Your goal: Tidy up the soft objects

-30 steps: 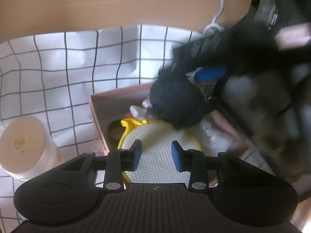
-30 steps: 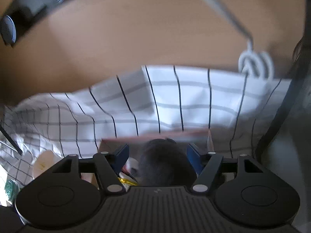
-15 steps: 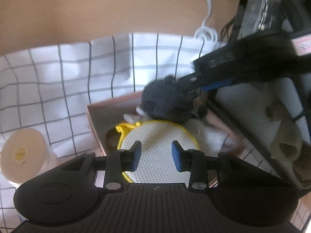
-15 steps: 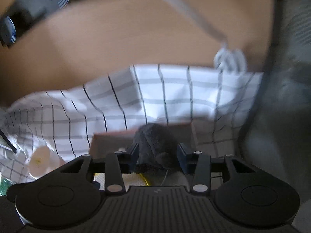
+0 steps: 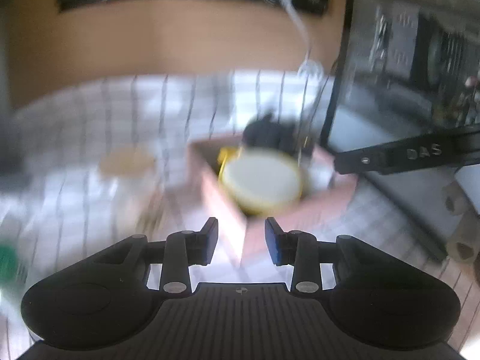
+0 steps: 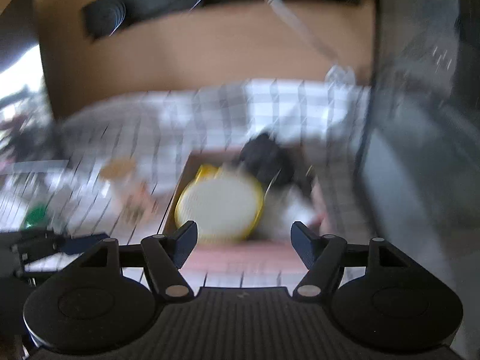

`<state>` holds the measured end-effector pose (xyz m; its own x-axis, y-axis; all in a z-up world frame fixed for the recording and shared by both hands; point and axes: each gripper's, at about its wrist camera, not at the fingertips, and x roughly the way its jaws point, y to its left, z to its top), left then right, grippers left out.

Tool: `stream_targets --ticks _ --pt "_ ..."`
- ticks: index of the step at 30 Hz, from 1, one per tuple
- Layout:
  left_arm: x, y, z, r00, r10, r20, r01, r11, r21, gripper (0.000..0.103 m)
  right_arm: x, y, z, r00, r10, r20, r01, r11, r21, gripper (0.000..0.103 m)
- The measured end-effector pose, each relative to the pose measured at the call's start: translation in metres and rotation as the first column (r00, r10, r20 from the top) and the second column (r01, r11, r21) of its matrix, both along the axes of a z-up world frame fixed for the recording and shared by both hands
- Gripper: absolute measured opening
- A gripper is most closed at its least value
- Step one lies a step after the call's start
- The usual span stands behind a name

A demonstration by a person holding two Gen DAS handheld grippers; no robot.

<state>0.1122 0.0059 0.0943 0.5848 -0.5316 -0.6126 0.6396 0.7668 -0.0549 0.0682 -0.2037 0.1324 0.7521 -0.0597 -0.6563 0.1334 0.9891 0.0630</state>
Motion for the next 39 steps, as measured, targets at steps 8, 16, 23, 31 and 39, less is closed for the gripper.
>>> stream_targets --ticks 8,16,23,31,39 --pt "-0.065 0.027 -0.055 0.926 0.369 -0.083 -0.35 0.919 0.182 0.038 -0.032 0.018 -0.079 0.97 0.191 -0.147 -0.201 0.978 -0.055 0.071" --pt "-0.101 0.02 -0.073 0.854 0.517 -0.047 -0.505 0.849 0.155 0.038 -0.037 0.023 -0.11 0.95 0.263 -0.166 -0.281 0.954 -0.099 0.084" --pt "-0.101 -0.008 -0.08 0.854 0.52 -0.002 -0.517 0.85 0.1 0.045 -0.031 0.001 -0.117 0.957 0.251 -0.145 -0.264 0.962 -0.075 0.103" --pt "-0.096 -0.027 -0.086 0.861 0.508 0.012 -0.507 0.858 0.08 0.071 -0.025 -0.005 -0.121 0.949 0.296 -0.11 -0.305 0.949 -0.079 0.103" --pt "-0.097 -0.036 -0.088 0.829 0.558 0.024 -0.558 0.827 0.07 0.075 -0.027 -0.009 -0.126 0.952 0.305 -0.039 -0.307 0.948 -0.086 0.103"
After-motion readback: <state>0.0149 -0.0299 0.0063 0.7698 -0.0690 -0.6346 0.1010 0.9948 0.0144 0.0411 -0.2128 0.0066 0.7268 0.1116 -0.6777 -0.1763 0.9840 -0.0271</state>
